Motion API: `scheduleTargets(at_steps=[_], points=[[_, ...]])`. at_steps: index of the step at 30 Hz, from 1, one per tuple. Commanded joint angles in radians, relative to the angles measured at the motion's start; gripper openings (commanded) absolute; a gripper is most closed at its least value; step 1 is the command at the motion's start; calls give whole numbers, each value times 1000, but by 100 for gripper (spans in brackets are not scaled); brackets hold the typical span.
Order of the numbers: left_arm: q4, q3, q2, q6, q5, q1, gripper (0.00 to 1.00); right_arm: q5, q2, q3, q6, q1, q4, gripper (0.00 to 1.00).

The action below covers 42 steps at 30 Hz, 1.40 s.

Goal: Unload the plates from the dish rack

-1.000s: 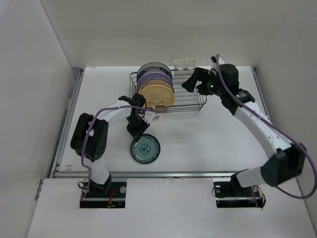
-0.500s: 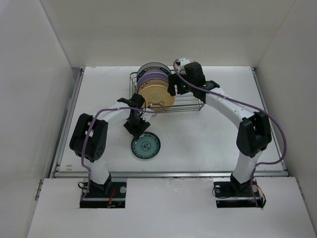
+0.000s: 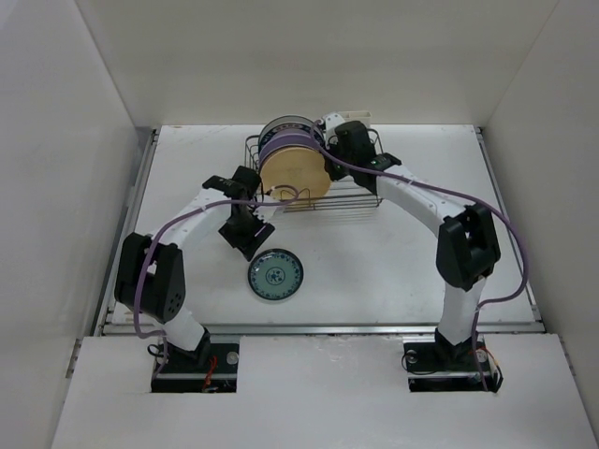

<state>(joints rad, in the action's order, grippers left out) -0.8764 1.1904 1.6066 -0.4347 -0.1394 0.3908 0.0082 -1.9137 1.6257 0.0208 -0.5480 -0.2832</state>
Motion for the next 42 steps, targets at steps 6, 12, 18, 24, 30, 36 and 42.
scheduleTargets(at_steps=[6, 12, 18, 24, 30, 36, 42], points=[[-217, 158, -40, 48, -55, -1, 57, 50, 172, -33, 44, -4, 91, 0], [-251, 209, -74, 48, -108, -1, 58, 78, 257, -43, 54, -4, 104, 0], [-239, 287, -85, 76, -88, -10, 59, 78, 332, -53, -15, -13, 125, 0], [-129, 366, -106, 180, -78, -99, 63, 321, 413, -43, -214, -1, -26, 0], [-39, 454, 19, 209, -51, -187, 68, 230, 649, -272, -482, 95, -177, 0], [-39, 598, 229, 266, -135, -198, 67, 118, 863, -533, -715, 106, -349, 0], [-58, 735, 417, 266, -94, -198, 54, -60, 1022, -924, -980, 115, -252, 0]])
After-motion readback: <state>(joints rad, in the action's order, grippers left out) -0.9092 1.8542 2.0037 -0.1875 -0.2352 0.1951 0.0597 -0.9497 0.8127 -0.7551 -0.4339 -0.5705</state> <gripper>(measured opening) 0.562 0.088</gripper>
